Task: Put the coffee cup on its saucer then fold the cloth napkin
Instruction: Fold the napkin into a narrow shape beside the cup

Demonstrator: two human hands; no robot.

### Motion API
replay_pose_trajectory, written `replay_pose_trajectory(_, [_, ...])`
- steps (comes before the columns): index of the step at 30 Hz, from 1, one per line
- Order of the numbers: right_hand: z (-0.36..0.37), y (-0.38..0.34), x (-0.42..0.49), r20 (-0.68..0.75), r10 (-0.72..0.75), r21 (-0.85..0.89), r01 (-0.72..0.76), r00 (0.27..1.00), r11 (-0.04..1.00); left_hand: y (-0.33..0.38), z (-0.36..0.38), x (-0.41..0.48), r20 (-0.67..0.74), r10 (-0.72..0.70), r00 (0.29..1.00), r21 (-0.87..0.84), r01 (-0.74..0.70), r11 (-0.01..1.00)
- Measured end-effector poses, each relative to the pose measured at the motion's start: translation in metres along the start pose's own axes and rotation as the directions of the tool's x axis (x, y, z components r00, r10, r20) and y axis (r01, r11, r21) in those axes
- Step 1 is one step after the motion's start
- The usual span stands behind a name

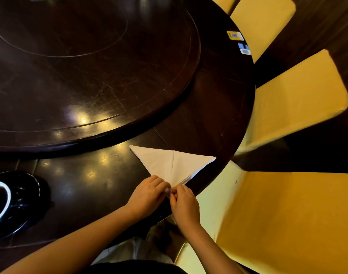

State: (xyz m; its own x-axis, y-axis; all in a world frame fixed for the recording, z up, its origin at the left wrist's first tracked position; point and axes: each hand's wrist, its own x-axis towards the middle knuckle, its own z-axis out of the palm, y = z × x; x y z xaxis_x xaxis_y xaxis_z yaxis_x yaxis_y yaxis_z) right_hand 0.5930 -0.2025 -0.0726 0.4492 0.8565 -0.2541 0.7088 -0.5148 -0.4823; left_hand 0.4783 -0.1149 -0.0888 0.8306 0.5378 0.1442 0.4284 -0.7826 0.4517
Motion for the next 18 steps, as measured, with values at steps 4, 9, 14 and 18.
replay_pose_trajectory(4, [-0.001,0.007,-0.001,0.058,-0.036,0.084,0.031,0.998,0.996,0.005,0.007,0.000,-0.016,0.014,1.000,0.037,-0.014,0.999])
replay_pose_trajectory(9, [-0.025,0.030,0.018,-0.171,-0.032,-0.011,0.031,0.985,0.999,0.010,0.011,0.003,-0.026,0.006,1.000,0.106,-0.004,0.994])
replay_pose_trajectory(14, [-0.031,0.002,0.060,-0.291,-0.107,-0.263,0.027,0.951,0.964,0.014,0.020,0.002,-0.073,0.001,0.997,0.127,0.009,0.992])
replay_pose_trajectory(18, [-0.023,-0.025,0.070,-0.264,-0.149,-0.329,0.056,0.953,0.943,0.014,0.024,0.001,-0.098,0.019,0.995,0.177,-0.002,0.984])
